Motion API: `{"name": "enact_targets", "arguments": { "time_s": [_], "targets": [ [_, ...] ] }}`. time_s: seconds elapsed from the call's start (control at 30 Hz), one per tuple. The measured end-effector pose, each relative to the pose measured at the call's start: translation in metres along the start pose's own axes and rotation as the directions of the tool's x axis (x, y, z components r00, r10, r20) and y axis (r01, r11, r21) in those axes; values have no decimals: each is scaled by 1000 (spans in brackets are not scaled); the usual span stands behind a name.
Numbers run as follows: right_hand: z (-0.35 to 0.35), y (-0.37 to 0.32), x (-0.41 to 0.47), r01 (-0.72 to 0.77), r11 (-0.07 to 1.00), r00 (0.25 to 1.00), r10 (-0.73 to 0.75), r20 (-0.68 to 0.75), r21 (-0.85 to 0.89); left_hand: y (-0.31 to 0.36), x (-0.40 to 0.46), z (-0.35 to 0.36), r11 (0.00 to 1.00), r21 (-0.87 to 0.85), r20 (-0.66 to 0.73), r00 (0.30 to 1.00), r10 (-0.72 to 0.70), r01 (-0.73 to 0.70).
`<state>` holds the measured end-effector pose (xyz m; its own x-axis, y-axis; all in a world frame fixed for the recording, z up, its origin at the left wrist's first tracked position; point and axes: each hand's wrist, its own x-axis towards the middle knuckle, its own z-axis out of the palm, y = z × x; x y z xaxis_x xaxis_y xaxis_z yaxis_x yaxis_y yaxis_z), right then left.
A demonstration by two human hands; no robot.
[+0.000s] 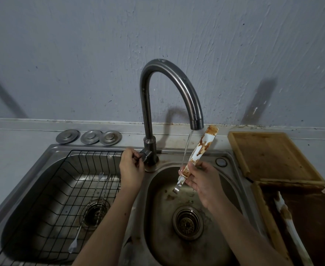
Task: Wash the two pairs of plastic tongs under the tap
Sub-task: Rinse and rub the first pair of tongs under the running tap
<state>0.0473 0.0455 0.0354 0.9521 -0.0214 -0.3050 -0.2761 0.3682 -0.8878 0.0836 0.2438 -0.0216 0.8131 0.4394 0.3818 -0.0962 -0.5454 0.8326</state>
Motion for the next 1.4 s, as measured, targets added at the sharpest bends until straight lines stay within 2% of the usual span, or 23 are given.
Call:
{"name": "enact_targets", "arguments": {
  "time_s": [0.4, 0.53, 0.6, 0.67, 0.7, 0.73, 0.77, 0.83, 0.9, 0.97, 1.03, 1.1, 1.17, 1.3, 1.4],
  "targets": [
    [-1, 5, 5, -12, 1000, 1000, 12, -16, -4, -2, -2, -1, 999, -10, -23, 999, 44, -44],
    [-2, 8, 7, -17, 1000, 1000, 17, -17, 7, 4, -10, -7, 998, -46, 28, 998, -48, 50],
    [-3, 9, 8, -25, 999, 1000, 25, -12, 23, 13, -24, -11, 994, -96, -50, 997, -65, 60],
    [-2, 11, 10, -37, 999, 999, 37, -18, 30, 27, -42, -15, 996, -64, -134, 990, 54, -63],
    [-1, 13, 11, -47, 999, 999, 47, -23, 23, 34, -49, -16, 992, -24, -113, 986, 122, -125],
    [1, 15, 11, -59, 998, 998, 59, -31, 16, 40, -55, -16, 987, -4, -28, 987, 161, -161],
    [3, 17, 11, -71, 997, 997, 72, -36, 19, 47, -58, -15, 989, -3, 114, 982, 150, -150],
    [6, 20, 10, -92, 994, 995, 94, -36, 64, 56, -65, -12, 997, -16, 405, 911, 73, -72],
    [9, 23, 8, -100, 989, 994, 104, -29, 108, 61, -69, -8, 999, -12, 539, 841, 44, -45],
    [7, 27, 6, -93, 988, 995, 95, -14, 125, 62, -70, -7, 1000, -1, 569, 822, -2, 3],
    [4, 30, 2, -76, 989, 997, 73, 32, 124, 62, -69, -7, 991, -6, 596, 796, -104, 134],
    [1, 34, -1, -32, 999, 996, 28, 81, 38, 63, -67, -8, 972, 0, 618, 764, -185, 236],
    [0, 37, -2, -2, 999, 996, 5, 85, -34, 66, -66, -7, 965, 22, 637, 740, -215, 261],
    [-2, 38, 0, -57, 997, 992, 50, 116, 52, 67, -65, -8, 940, 9, 651, 711, -264, 341],
    [-5, 35, 0, -35, 999, 992, 33, 126, 17, 68, -65, -8, 918, 11, 664, 683, -303, 396]
  ]
}}
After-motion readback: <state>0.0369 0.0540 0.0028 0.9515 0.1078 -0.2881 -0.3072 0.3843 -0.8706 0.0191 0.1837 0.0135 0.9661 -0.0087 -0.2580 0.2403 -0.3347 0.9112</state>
